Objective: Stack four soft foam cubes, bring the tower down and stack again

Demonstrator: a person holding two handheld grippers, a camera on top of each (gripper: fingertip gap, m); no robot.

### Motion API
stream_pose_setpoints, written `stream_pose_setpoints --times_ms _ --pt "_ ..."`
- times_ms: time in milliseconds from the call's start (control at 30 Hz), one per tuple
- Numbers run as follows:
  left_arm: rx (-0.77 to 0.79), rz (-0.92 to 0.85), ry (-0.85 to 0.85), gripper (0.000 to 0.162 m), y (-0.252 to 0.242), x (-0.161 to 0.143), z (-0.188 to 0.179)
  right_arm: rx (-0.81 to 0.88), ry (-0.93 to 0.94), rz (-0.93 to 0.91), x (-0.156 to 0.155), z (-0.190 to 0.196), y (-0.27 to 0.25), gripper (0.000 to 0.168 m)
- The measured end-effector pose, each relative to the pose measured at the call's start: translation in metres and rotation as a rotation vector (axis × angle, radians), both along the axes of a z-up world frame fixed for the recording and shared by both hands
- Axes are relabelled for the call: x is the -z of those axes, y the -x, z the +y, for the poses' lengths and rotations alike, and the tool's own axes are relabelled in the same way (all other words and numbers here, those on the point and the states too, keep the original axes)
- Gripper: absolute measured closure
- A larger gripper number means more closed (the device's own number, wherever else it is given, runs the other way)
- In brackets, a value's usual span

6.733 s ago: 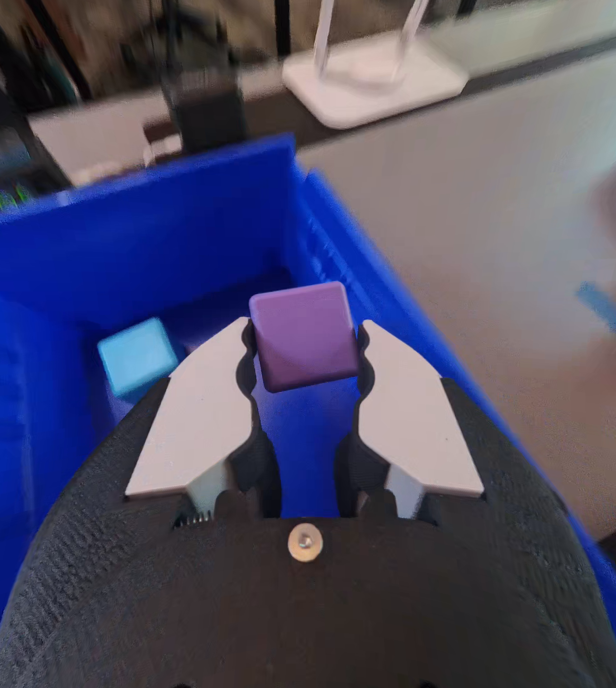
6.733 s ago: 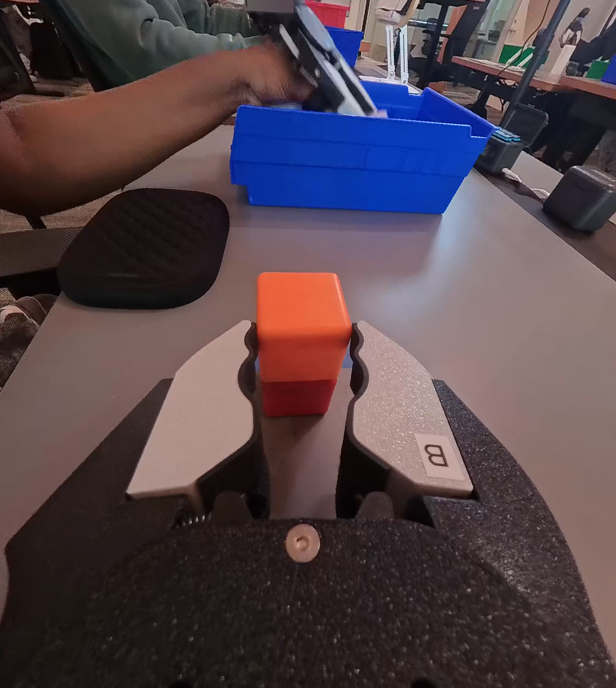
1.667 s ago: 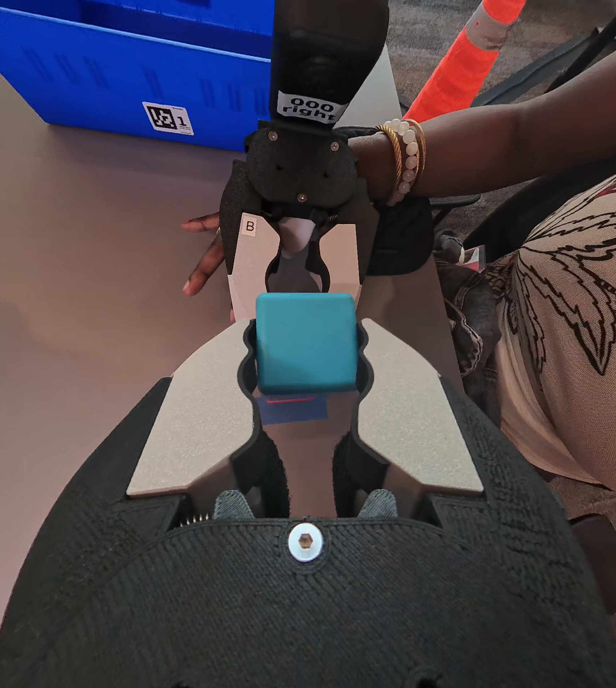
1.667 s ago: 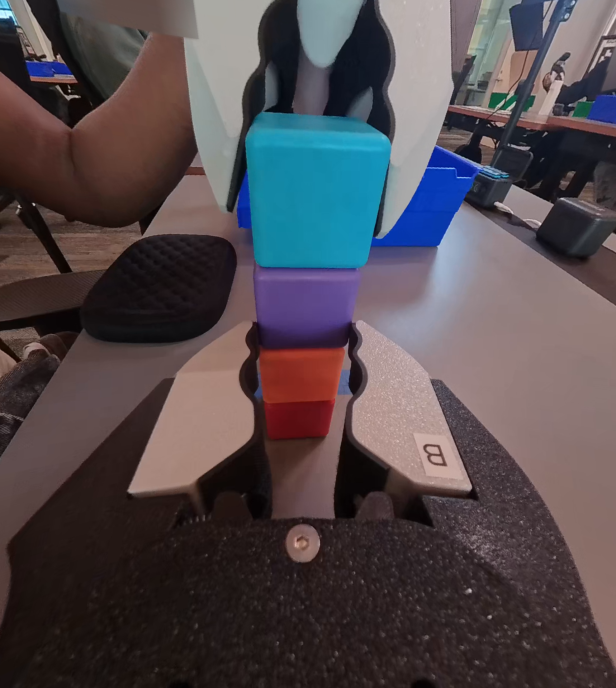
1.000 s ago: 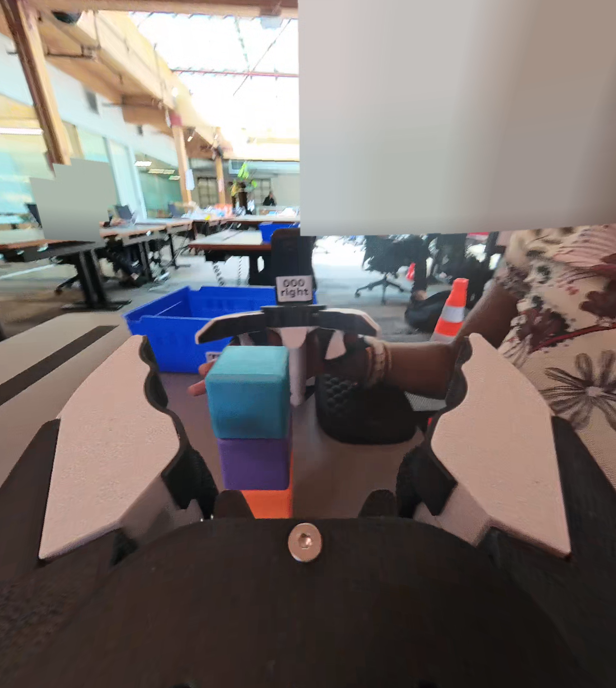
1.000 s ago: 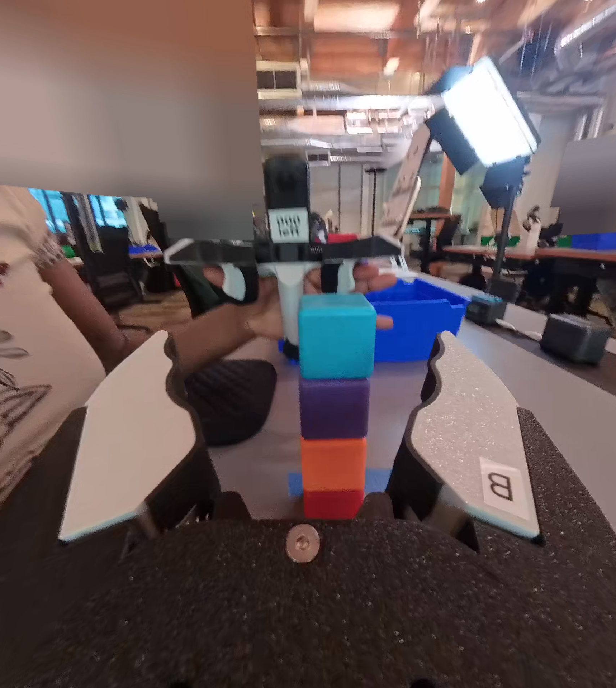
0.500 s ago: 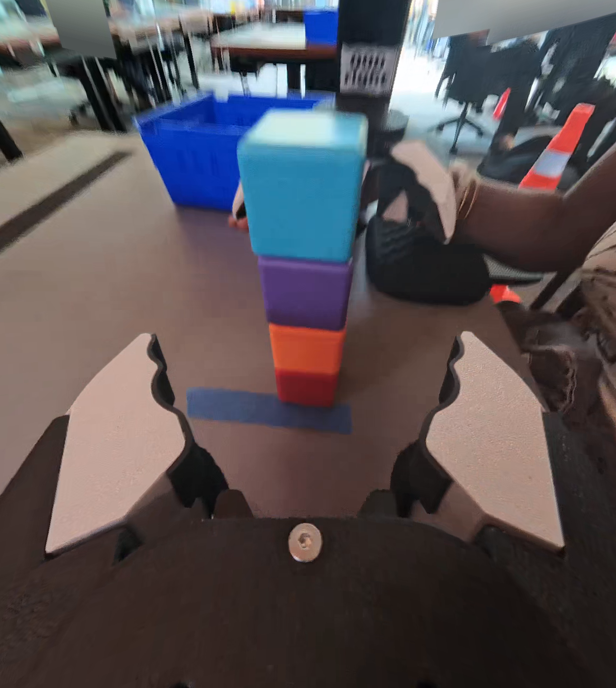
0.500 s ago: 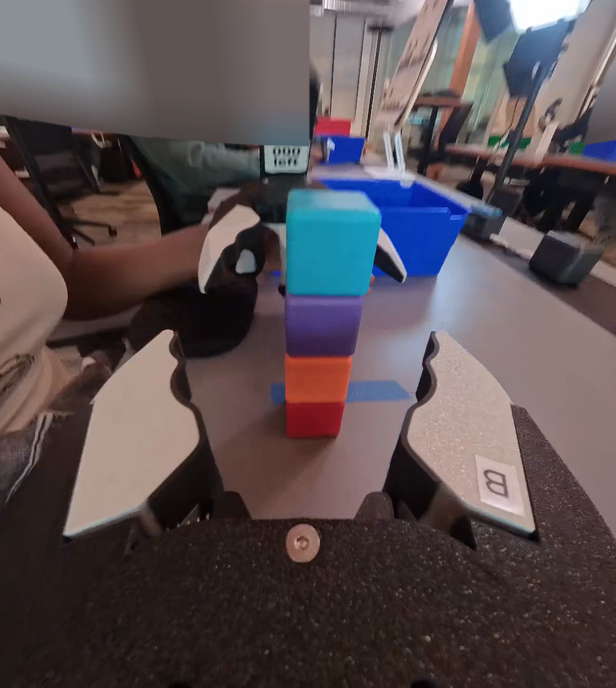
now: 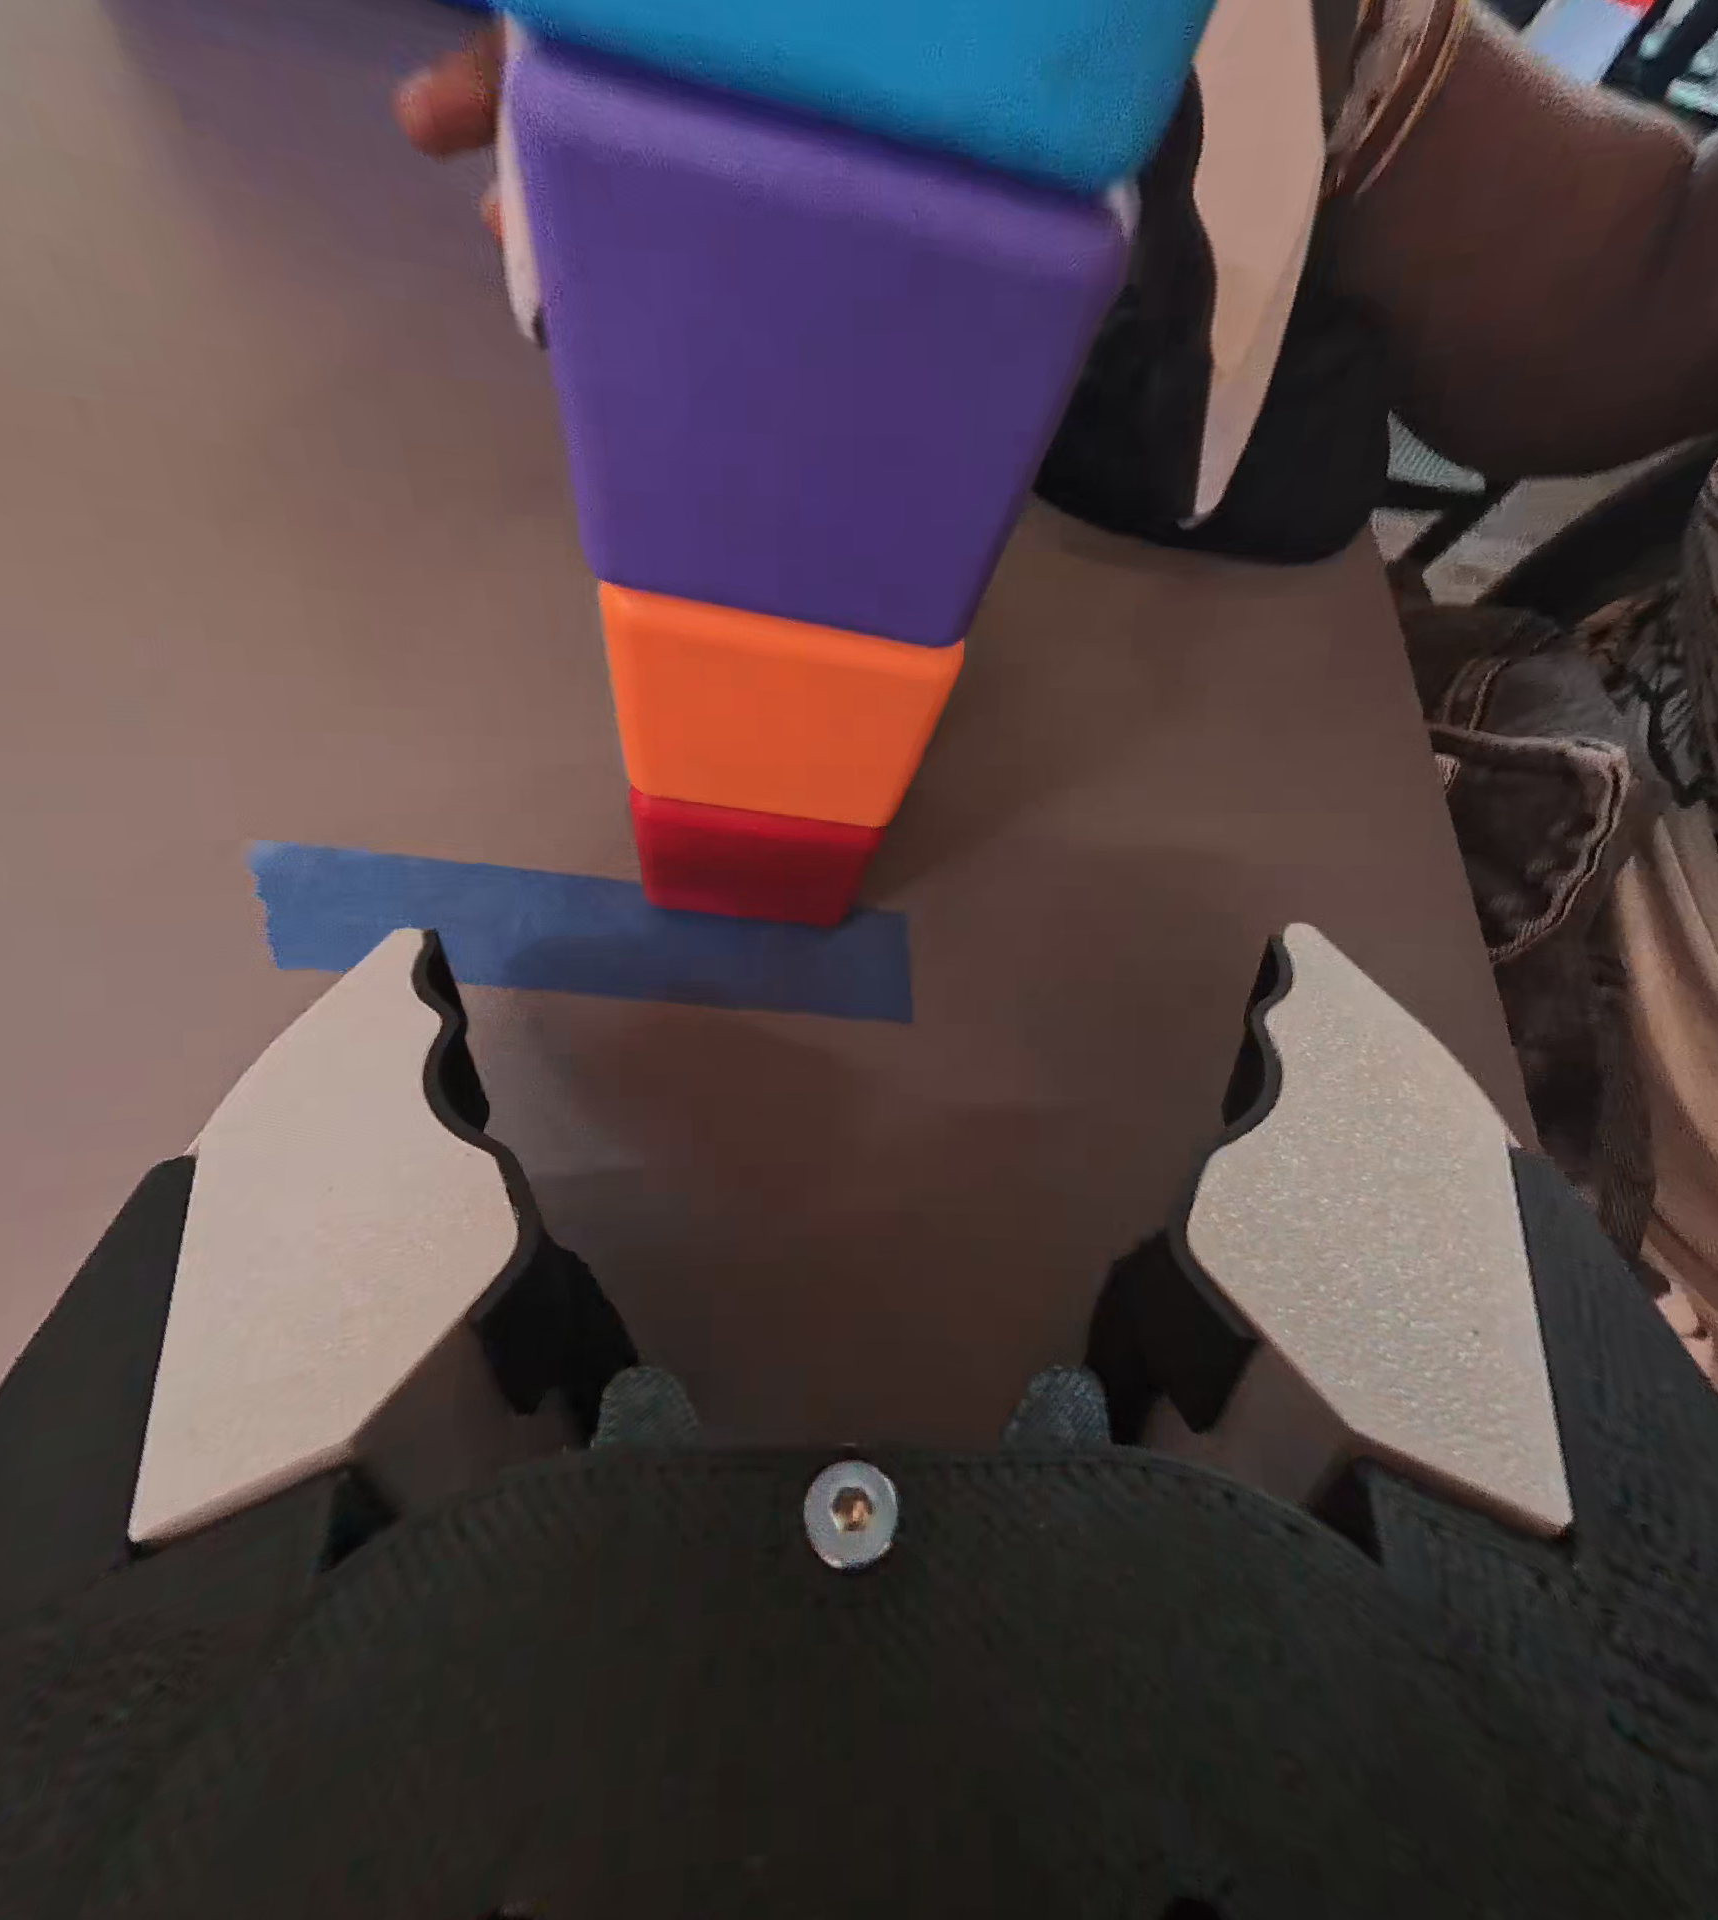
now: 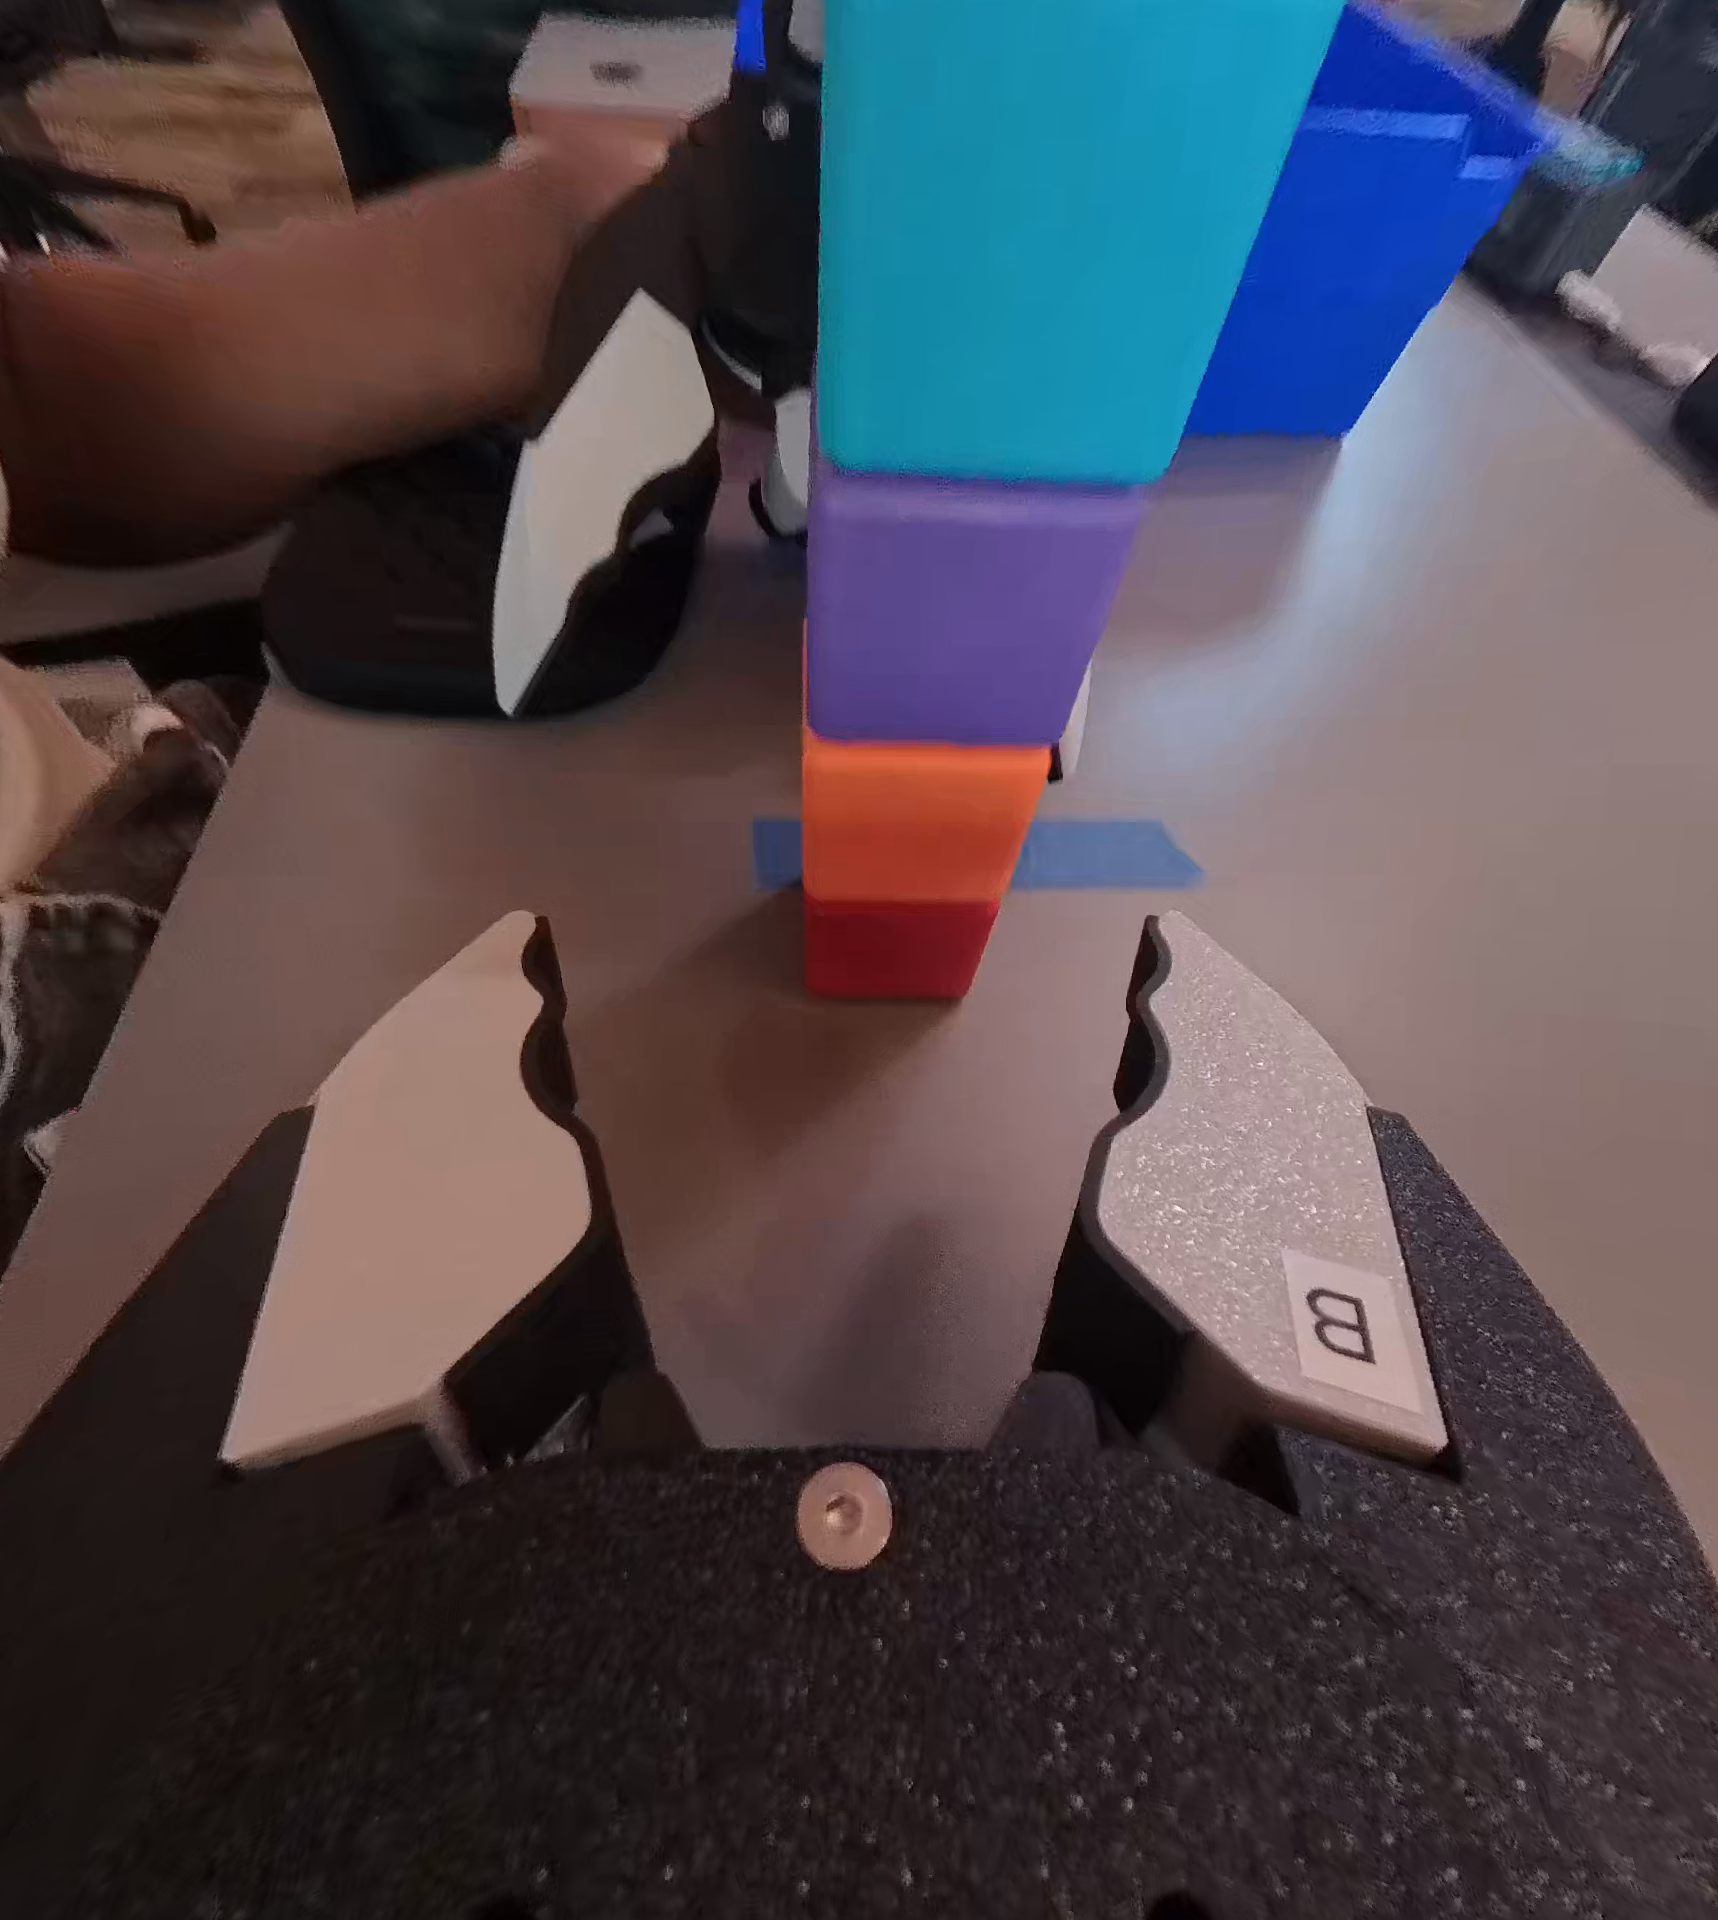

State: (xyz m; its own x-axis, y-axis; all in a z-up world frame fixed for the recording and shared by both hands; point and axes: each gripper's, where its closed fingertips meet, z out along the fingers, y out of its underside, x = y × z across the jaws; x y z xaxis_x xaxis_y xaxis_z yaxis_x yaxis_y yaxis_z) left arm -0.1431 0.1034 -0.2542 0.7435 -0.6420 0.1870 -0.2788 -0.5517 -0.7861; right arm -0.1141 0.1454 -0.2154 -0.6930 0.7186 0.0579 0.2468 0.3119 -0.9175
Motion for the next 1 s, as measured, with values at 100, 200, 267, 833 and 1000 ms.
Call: stream_pose_setpoints --times_ms 100,200,267,833,1000 --pt "-0.046 -0.039 -0.11 0.023 0.006 -0.018 0.009 0.016 0.057 0.093 -0.019 0.001 0.003 0.067" --pt "-0.074 -0.146 -0.302 0.025 0.006 -0.057 0.017 0.039 0.117 0.187 -0.04 0.004 0.006 0.067" --pt "-0.091 -0.221 -0.395 0.028 0.008 -0.077 0.018 0.055 0.149 0.235 -0.05 0.006 0.006 0.069" --pt "-0.063 -0.341 -0.423 0.08 -0.014 -0.087 0.043 0.07 -0.085 -0.063 -0.11 0.001 0.02 0.097" --pt "-0.036 -0.269 -0.371 0.104 -0.019 -0.07 0.044 0.016 -0.374 -0.312 -0.096 -0.01 0.033 0.097"
